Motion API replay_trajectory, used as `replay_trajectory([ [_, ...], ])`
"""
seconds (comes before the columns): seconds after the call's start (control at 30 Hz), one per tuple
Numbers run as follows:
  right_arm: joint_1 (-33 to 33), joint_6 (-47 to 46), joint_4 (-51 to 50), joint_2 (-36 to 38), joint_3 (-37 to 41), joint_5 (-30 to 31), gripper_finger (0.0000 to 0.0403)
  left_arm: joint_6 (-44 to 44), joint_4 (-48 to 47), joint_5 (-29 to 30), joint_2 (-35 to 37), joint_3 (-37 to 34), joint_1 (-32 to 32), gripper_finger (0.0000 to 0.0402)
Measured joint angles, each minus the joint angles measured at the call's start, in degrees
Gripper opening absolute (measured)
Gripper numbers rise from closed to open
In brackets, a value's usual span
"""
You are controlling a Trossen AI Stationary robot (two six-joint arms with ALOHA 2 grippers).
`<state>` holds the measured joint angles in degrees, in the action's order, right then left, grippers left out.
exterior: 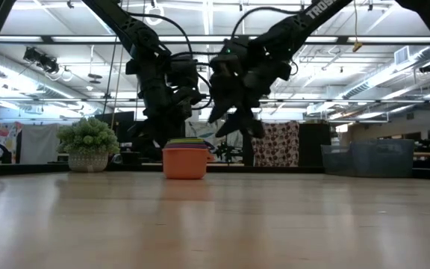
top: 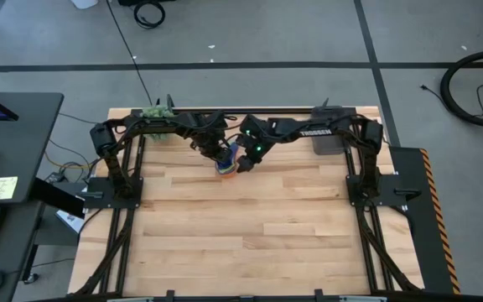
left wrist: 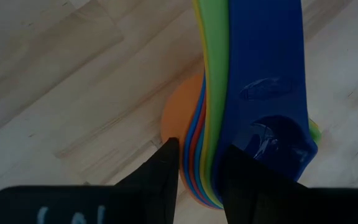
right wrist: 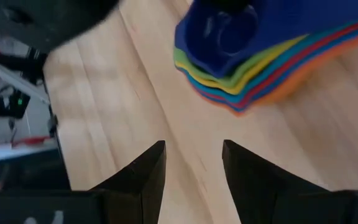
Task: Nest measuring cups in basket
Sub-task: Put the nested measuring cups into the black bin
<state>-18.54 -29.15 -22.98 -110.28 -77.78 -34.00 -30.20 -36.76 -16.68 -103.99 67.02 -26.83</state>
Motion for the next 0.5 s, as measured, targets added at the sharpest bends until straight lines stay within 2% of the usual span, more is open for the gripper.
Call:
replay_trajectory([
  [0.23, 2.99, -9.0, 3.37, 0.0, 0.0, 6.54, 0.0174, 0.4, -0.03, 0.03, -0.02, 0.0, 0.0, 0.0096],
  [0.4, 3.51, -17.02, 3.7, 0.0, 0.0, 17.54, 0.0181, 2.02, -0.03, -0.05, -0.02, 0.0, 0.0, 0.0096],
  [0.5, 3.45, -21.48, 5.02, 0.0, 0.0, 17.82, 0.018, 2.17, -0.03, -0.05, -0.02, 0.0, 0.0, 0.0096],
])
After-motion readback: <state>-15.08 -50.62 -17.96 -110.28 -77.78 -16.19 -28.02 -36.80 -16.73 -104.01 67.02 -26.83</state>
